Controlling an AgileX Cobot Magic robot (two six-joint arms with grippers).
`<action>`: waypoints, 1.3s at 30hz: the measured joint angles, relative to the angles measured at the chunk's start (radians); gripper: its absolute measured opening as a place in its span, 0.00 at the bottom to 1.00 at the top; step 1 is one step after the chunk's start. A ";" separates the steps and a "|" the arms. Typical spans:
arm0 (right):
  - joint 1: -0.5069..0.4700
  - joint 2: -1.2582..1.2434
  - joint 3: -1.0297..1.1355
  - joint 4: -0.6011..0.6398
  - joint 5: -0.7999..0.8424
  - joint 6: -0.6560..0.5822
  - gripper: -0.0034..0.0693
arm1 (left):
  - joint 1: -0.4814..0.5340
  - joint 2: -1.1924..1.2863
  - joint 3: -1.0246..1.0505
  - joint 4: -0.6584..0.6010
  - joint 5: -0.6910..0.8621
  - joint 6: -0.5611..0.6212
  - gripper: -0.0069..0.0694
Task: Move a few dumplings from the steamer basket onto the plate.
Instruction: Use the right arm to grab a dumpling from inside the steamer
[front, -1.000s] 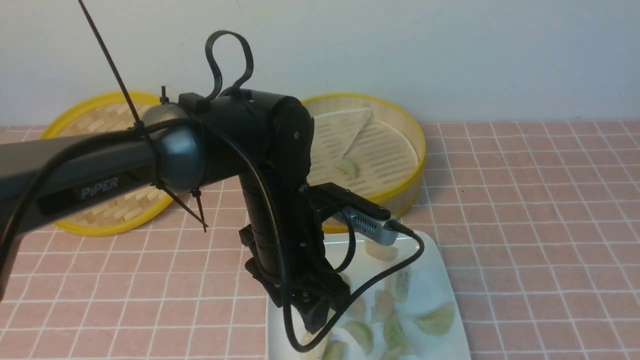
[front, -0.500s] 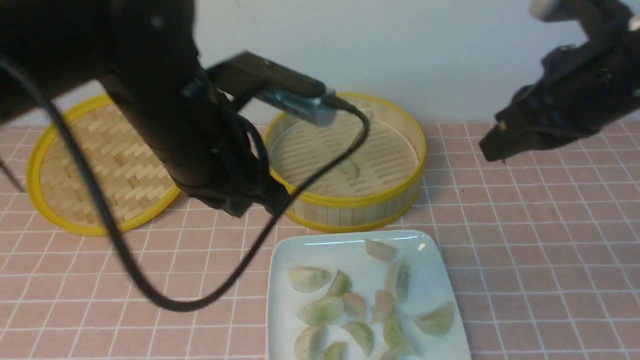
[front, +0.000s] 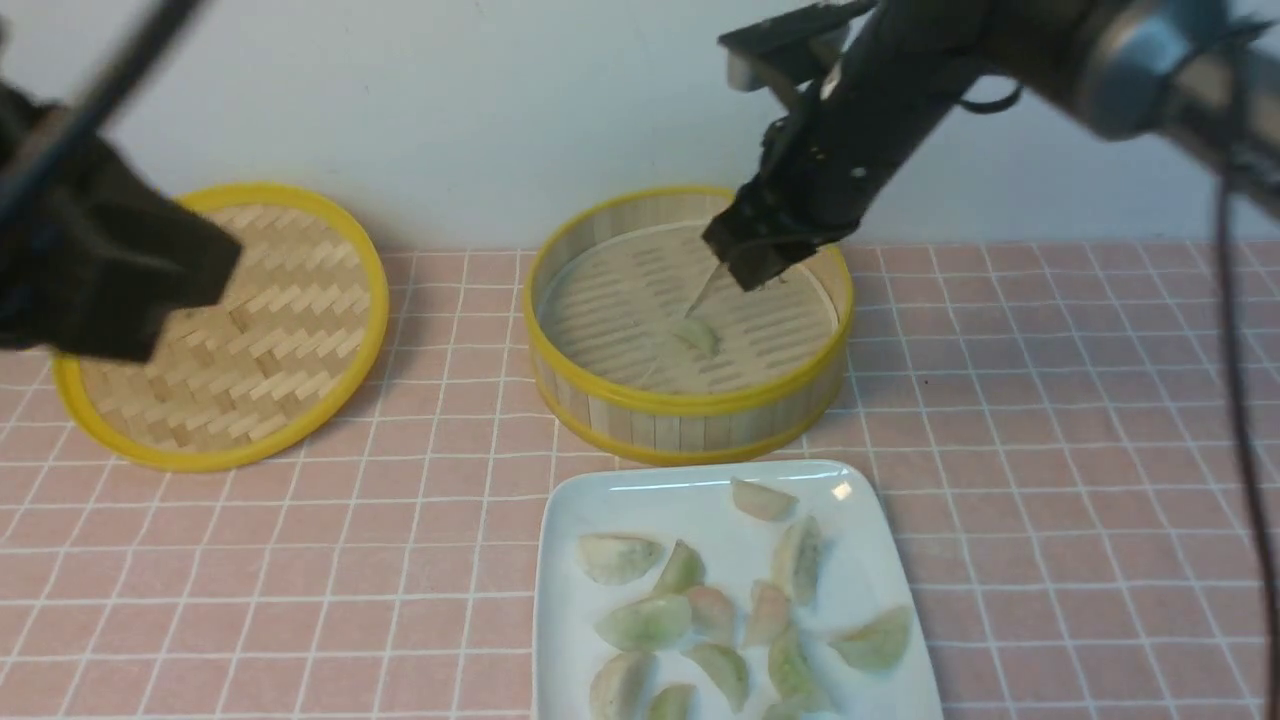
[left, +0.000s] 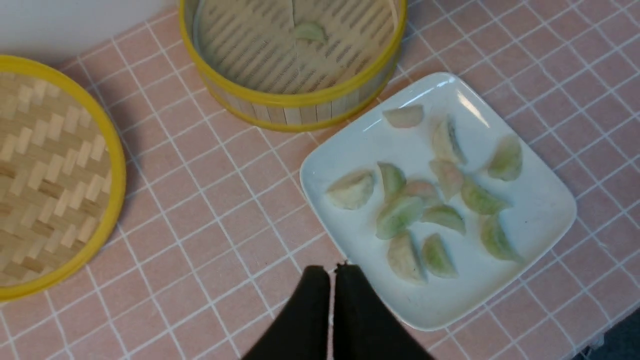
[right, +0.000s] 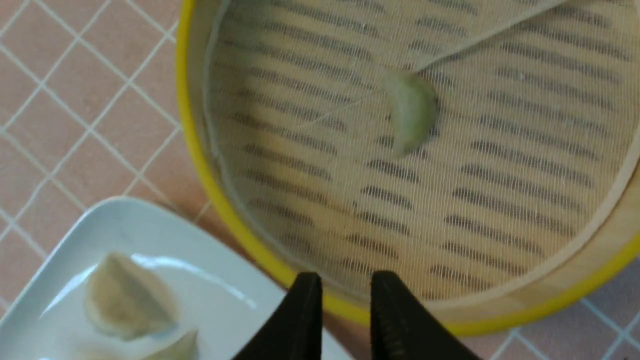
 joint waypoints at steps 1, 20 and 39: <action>0.000 0.039 -0.041 -0.003 0.000 0.001 0.32 | 0.000 -0.026 0.023 0.000 0.000 -0.003 0.08; 0.000 0.386 -0.281 -0.027 -0.113 -0.067 0.61 | 0.000 -0.311 0.354 0.200 -0.048 -0.207 0.08; 0.000 0.156 -0.216 -0.039 -0.011 0.053 0.26 | 0.000 -0.318 0.354 0.253 -0.032 -0.216 0.08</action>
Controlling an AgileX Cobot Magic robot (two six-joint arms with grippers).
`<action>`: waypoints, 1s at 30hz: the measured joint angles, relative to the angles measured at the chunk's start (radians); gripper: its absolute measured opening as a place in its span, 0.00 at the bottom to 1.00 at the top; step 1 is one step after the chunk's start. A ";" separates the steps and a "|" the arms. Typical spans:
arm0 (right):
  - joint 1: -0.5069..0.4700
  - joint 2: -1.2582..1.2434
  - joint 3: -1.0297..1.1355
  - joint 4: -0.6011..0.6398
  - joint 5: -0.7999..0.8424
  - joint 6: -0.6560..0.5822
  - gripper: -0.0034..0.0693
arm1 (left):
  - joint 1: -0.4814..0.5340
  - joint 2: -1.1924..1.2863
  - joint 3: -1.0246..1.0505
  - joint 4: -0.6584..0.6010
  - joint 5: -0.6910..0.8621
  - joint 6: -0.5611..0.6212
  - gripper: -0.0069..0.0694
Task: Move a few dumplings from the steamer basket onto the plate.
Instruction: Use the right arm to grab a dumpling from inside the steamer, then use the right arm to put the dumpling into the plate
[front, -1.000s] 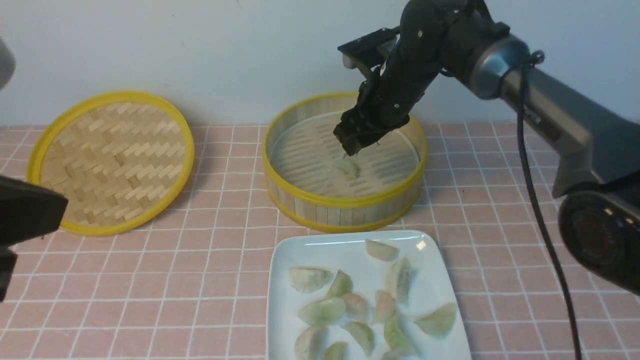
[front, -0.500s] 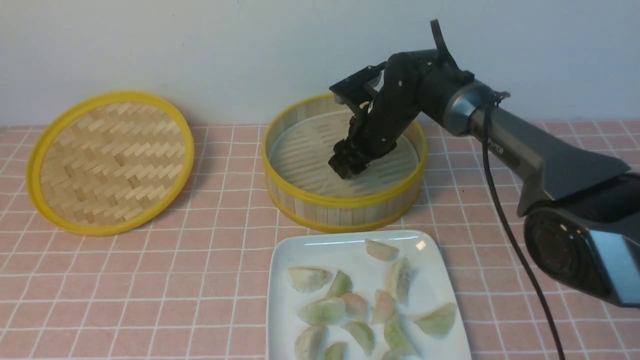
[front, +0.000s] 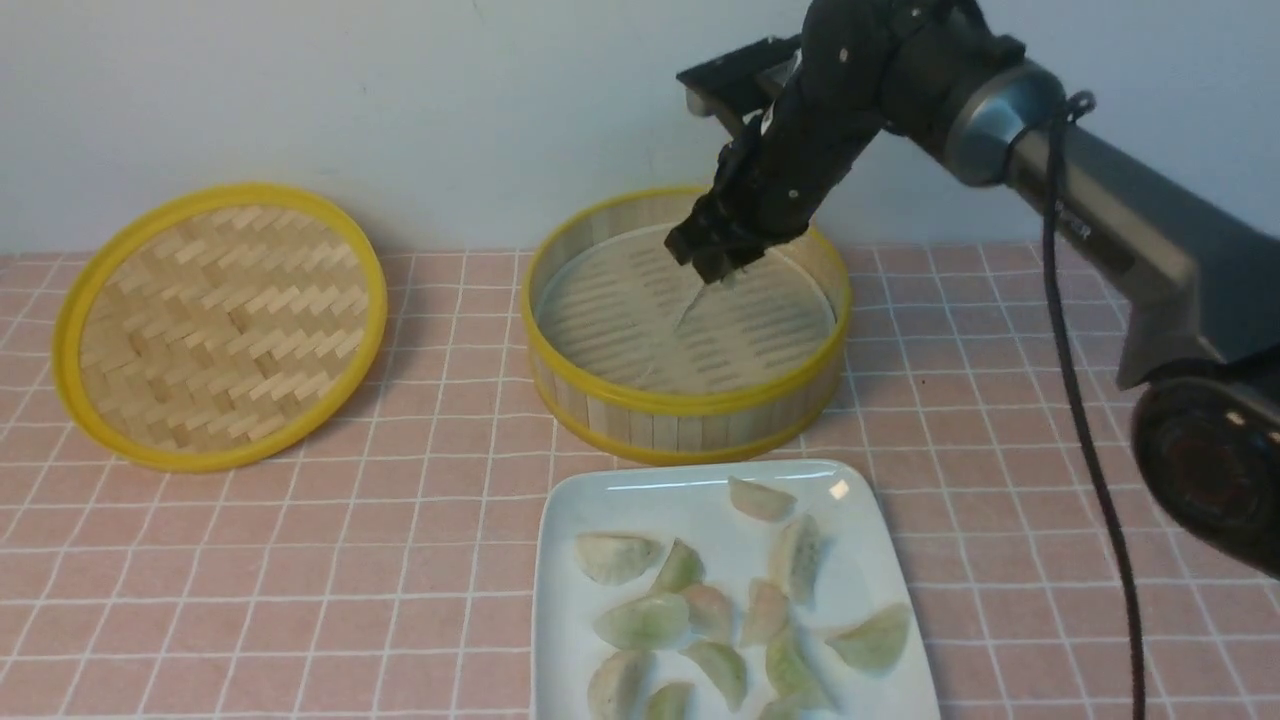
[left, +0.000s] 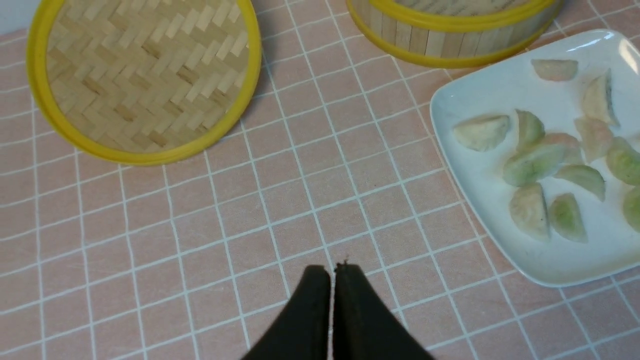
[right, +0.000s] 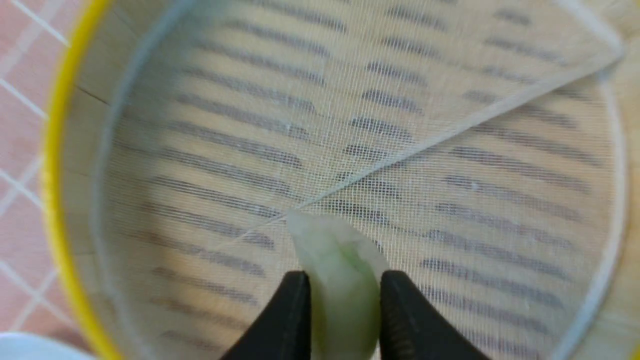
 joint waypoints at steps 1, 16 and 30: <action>0.000 -0.024 0.025 0.003 0.000 0.008 0.26 | 0.000 0.000 0.000 0.002 -0.002 0.000 0.08; 0.145 -0.244 0.690 0.060 -0.052 0.054 0.28 | 0.000 0.000 0.000 0.007 -0.063 0.000 0.08; 0.145 -0.322 0.585 -0.044 -0.016 0.211 0.70 | 0.000 0.000 0.000 -0.022 -0.061 0.000 0.08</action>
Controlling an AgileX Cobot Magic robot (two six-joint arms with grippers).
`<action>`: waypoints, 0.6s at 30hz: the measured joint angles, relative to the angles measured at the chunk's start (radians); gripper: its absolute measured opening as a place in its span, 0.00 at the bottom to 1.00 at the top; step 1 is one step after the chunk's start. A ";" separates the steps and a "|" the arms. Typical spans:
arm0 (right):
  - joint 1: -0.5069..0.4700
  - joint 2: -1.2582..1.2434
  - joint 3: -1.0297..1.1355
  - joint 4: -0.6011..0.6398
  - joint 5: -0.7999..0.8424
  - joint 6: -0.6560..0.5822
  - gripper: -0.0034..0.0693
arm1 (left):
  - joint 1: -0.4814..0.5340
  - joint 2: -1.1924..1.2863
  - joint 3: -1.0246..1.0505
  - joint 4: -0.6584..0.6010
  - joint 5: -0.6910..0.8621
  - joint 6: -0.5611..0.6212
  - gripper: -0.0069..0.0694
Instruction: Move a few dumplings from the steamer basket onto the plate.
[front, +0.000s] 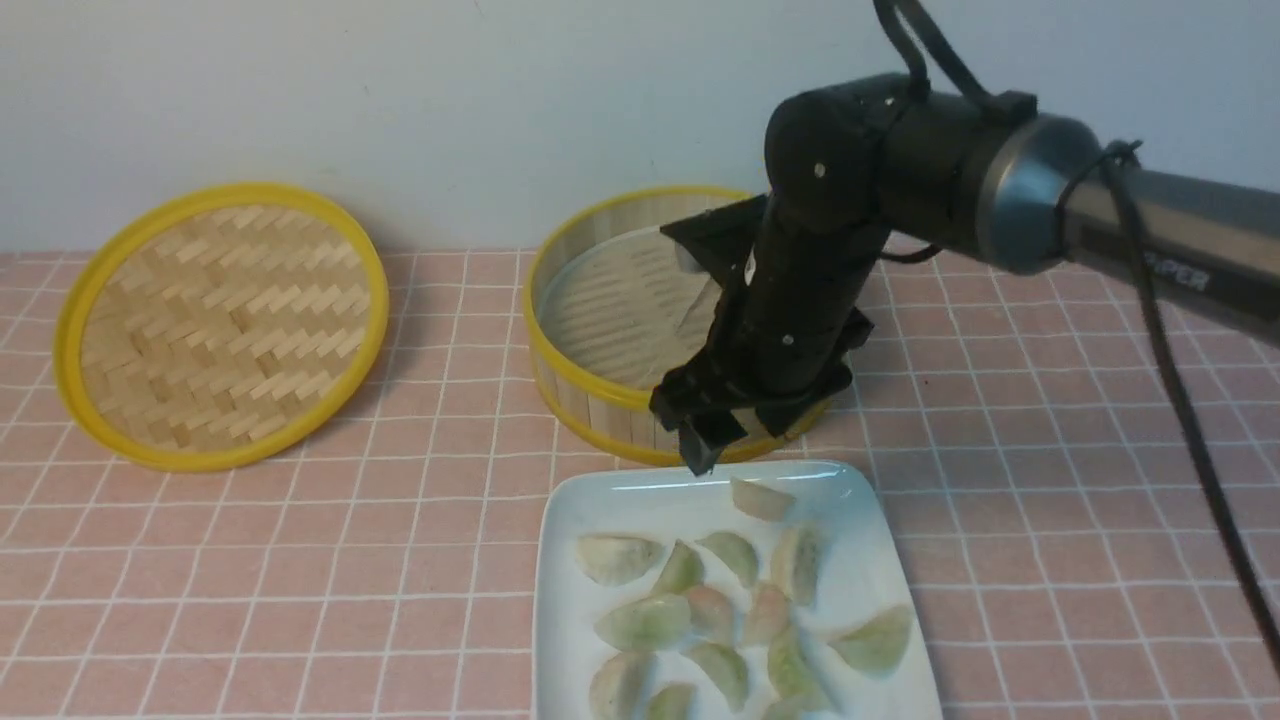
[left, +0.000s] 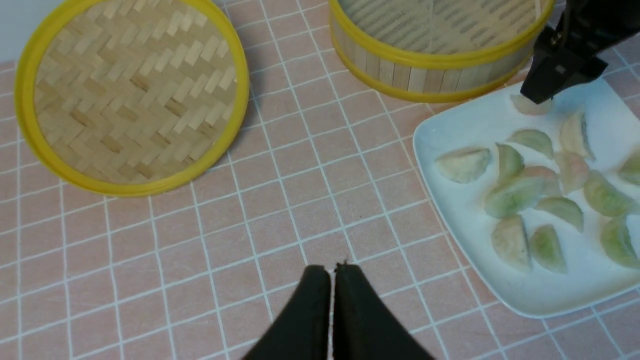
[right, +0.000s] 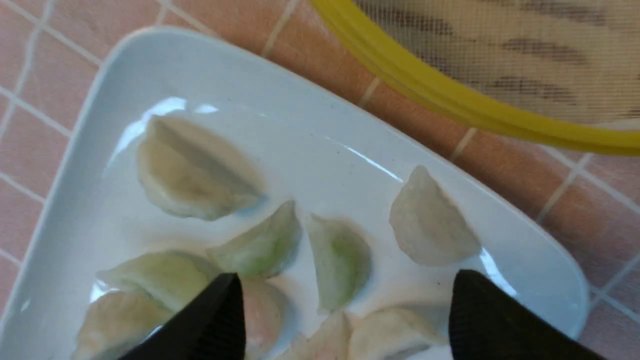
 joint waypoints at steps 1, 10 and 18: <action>0.000 -0.035 0.006 -0.001 0.000 0.000 0.66 | 0.000 0.000 0.000 -0.005 0.001 0.000 0.08; 0.000 -0.675 0.266 -0.069 0.009 0.109 0.06 | 0.000 0.000 0.002 -0.056 0.002 0.000 0.08; 0.000 -1.447 0.841 -0.209 -0.432 0.232 0.03 | 0.000 0.000 0.095 -0.061 -0.267 0.000 0.08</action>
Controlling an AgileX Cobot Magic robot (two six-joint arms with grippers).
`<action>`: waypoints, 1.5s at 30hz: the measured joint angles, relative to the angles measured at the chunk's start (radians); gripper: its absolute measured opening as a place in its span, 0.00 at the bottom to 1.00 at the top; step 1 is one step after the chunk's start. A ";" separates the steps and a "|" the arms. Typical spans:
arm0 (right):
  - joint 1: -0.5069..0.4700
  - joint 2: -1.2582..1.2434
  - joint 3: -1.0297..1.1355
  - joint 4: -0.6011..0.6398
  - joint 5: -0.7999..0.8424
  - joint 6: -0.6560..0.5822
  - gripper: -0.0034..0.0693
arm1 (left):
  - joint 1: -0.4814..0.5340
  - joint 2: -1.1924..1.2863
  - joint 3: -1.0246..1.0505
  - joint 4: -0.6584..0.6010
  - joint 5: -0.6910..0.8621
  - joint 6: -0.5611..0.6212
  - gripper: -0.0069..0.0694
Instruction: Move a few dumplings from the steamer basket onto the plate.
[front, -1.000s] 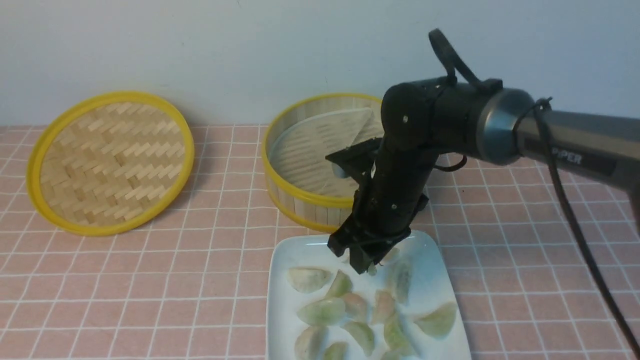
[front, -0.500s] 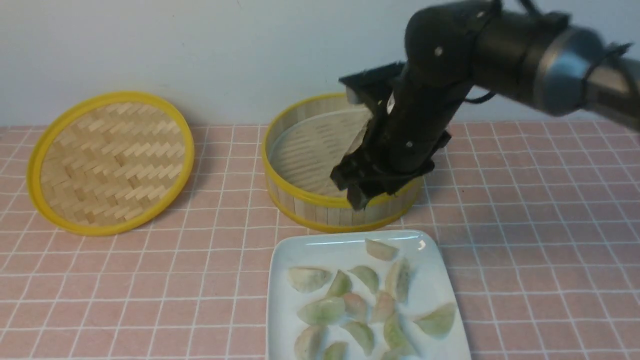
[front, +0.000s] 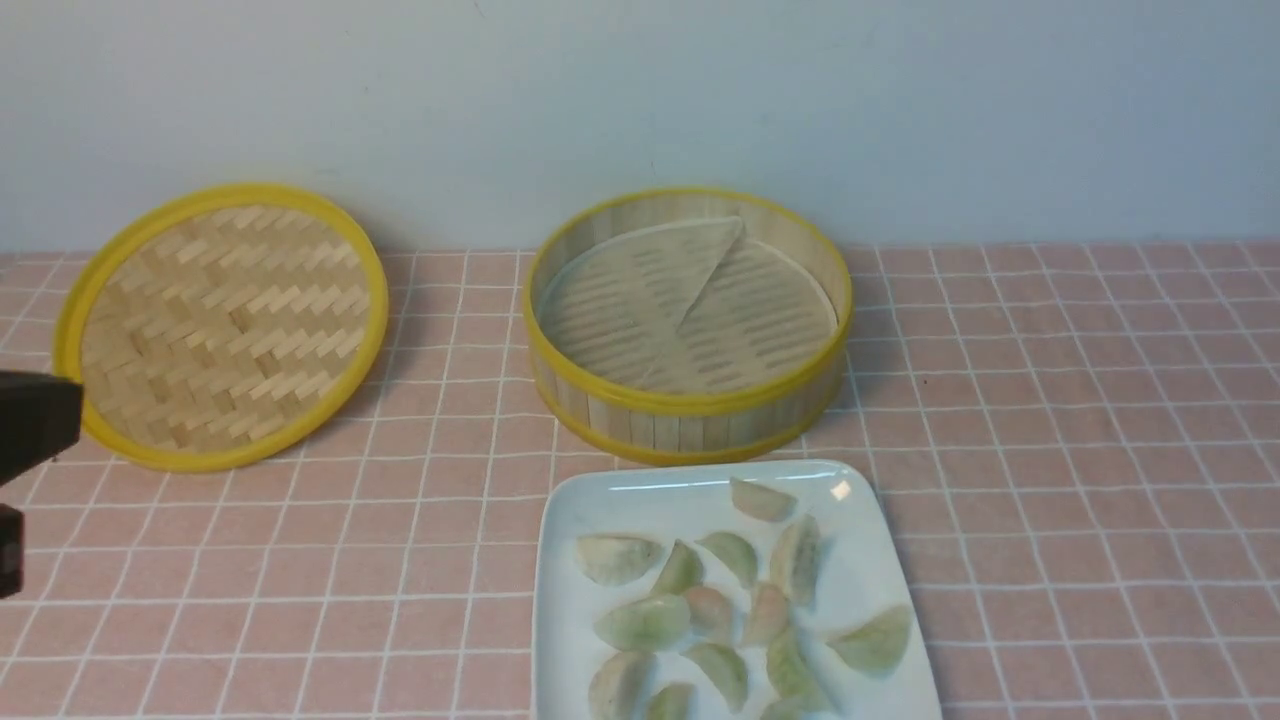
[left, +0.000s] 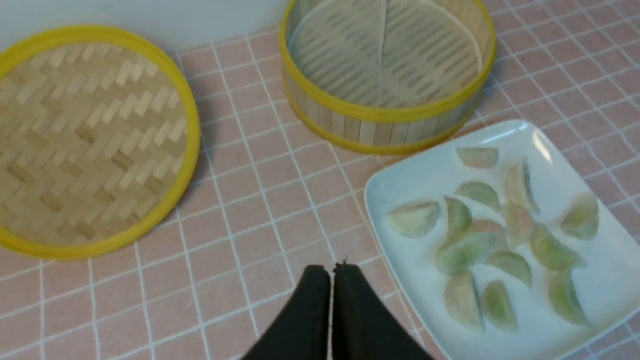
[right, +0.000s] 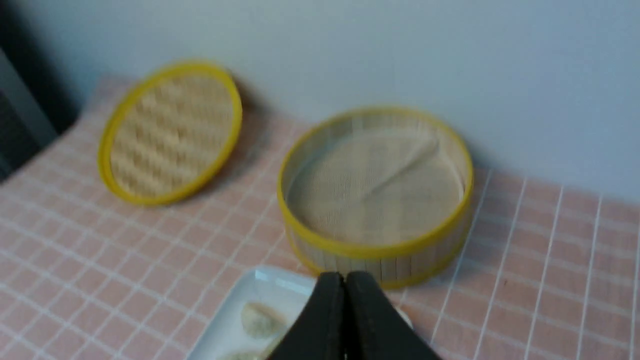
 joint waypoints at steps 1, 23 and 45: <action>0.000 -0.096 0.074 -0.020 -0.055 0.004 0.03 | 0.000 0.000 0.013 0.000 -0.041 0.000 0.08; -0.001 -0.589 0.468 -0.231 -0.081 0.221 0.03 | 0.003 -0.021 0.094 -0.009 -0.272 0.010 0.08; -0.001 -0.589 0.469 -0.224 -0.057 0.221 0.03 | 0.003 -0.132 0.128 0.005 -0.246 0.010 0.08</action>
